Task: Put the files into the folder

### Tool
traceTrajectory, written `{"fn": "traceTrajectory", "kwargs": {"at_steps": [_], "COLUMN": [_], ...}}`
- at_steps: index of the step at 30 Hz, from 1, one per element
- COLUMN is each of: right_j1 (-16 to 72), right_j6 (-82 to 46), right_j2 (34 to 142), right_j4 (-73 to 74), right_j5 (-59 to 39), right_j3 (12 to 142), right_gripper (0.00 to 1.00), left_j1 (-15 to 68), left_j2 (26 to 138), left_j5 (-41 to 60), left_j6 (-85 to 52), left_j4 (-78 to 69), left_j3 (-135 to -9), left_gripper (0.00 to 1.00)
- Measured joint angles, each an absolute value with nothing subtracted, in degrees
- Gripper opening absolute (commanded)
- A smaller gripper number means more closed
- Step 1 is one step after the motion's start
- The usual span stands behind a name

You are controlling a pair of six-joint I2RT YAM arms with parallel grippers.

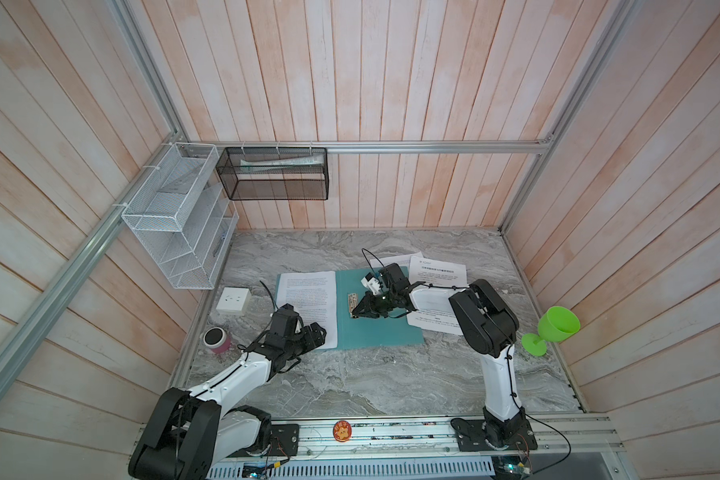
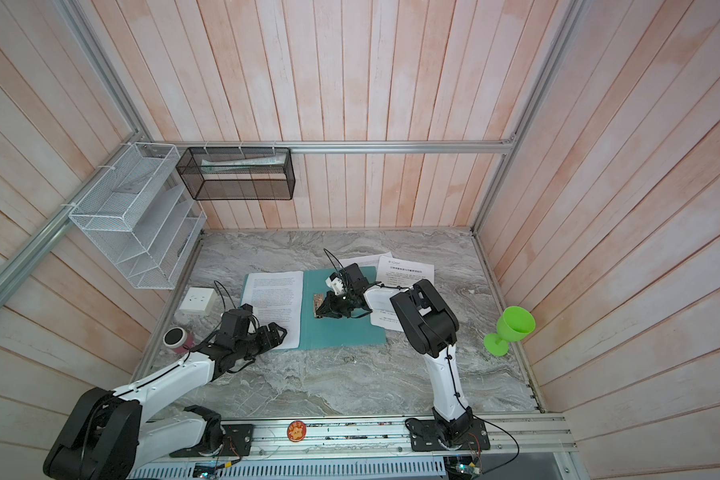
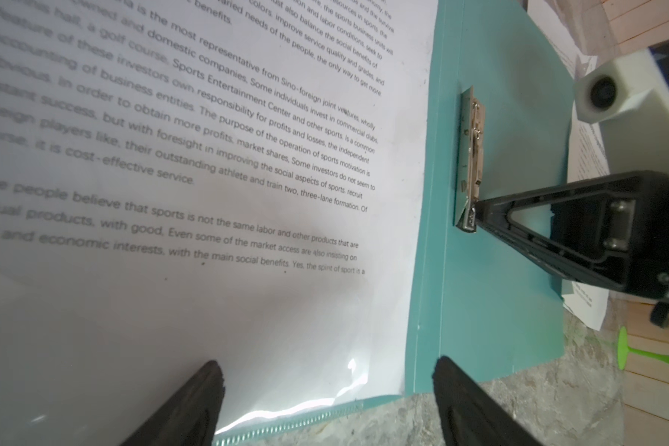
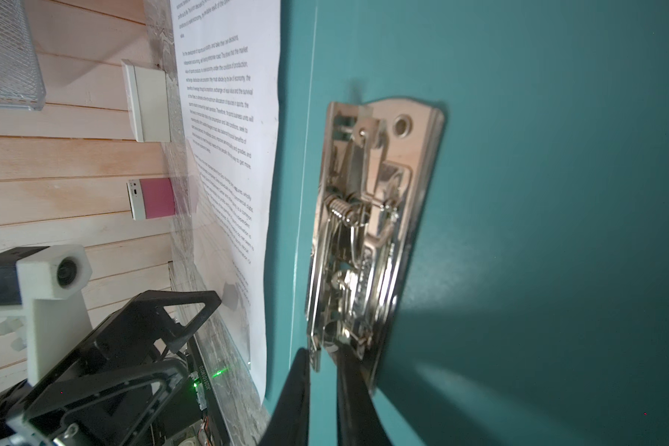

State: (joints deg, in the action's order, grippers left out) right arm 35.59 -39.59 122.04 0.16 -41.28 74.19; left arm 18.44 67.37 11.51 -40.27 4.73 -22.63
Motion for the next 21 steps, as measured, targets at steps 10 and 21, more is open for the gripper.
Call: {"fn": "traceTrajectory", "kwargs": {"at_steps": [10,21], "right_j1": [36.1,36.67], "right_j6": [-39.13,-38.89], "right_j2": [122.39,123.04], "right_j4": [-0.38,-1.69], "right_j5": [-41.45,-41.43], "right_j3": [74.3,75.99], "right_gripper": [0.12,0.1], "left_j1": [18.44,18.44], "left_j2": [66.81,66.63], "left_j5": [11.51,11.51], "left_j6": [-40.6,-40.84], "left_j4": [3.2,1.21], "left_j3": [-21.45,-20.49], "left_gripper": [0.87,0.85]}}
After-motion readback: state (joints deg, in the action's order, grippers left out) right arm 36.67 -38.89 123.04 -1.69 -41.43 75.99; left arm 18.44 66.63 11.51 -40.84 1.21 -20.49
